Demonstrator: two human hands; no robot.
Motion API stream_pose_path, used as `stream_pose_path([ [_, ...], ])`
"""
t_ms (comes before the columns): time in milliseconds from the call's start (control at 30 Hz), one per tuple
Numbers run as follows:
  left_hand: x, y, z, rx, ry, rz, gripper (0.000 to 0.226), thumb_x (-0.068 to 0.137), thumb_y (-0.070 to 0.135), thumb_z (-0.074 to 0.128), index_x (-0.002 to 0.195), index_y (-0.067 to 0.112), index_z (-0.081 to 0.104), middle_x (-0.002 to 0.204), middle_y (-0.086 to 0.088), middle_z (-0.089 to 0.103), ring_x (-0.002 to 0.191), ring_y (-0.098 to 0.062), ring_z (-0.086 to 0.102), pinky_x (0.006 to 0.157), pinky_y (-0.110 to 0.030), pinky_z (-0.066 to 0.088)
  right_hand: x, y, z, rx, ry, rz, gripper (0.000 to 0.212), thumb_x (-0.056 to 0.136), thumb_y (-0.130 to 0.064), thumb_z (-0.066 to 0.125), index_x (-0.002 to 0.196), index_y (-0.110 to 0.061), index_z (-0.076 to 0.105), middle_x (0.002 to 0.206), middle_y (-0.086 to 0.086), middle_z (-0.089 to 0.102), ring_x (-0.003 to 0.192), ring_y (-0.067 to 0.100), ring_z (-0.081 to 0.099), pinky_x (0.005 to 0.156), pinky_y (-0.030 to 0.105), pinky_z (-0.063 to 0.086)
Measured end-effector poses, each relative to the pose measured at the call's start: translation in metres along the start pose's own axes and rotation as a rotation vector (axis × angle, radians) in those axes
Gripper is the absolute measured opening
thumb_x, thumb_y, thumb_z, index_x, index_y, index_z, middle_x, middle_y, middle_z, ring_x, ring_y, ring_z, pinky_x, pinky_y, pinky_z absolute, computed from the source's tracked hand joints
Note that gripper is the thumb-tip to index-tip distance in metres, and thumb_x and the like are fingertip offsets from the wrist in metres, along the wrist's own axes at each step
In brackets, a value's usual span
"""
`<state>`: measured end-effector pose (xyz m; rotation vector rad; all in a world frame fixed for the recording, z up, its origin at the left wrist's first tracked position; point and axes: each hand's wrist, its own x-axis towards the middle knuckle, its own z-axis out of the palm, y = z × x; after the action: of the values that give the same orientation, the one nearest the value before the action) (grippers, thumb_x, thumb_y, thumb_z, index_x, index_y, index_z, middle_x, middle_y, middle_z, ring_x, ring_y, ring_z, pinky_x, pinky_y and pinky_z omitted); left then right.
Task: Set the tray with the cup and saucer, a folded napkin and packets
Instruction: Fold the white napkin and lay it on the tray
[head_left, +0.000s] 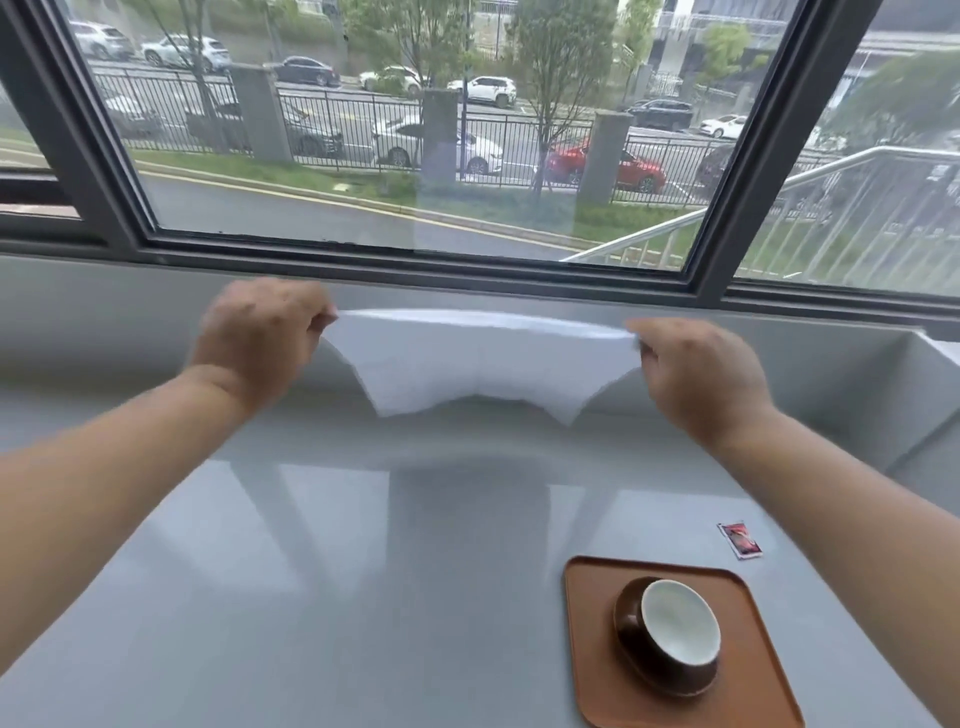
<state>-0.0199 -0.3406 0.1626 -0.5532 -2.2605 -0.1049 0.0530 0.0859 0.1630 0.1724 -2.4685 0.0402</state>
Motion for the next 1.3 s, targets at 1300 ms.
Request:
stream_pose_path([
  [1300,-0.265,-0.059,0.217,-0.418,-1.086,-0.997,0.017,0.094,0.036,0.070,0.083,0.021,0.069,0.082,-0.003,0.075,0.071,-0.022,0.075,0.077,-0.041,0.060,-0.125,-0.067,0.319,0.185,-0.855,0.370,0.010,0.094,-0.025,0.052,0.089,-0.019,0.058,0.079,-0.001,0.061,0.076,0.027,0.056,0.053,0.031,0.038],
])
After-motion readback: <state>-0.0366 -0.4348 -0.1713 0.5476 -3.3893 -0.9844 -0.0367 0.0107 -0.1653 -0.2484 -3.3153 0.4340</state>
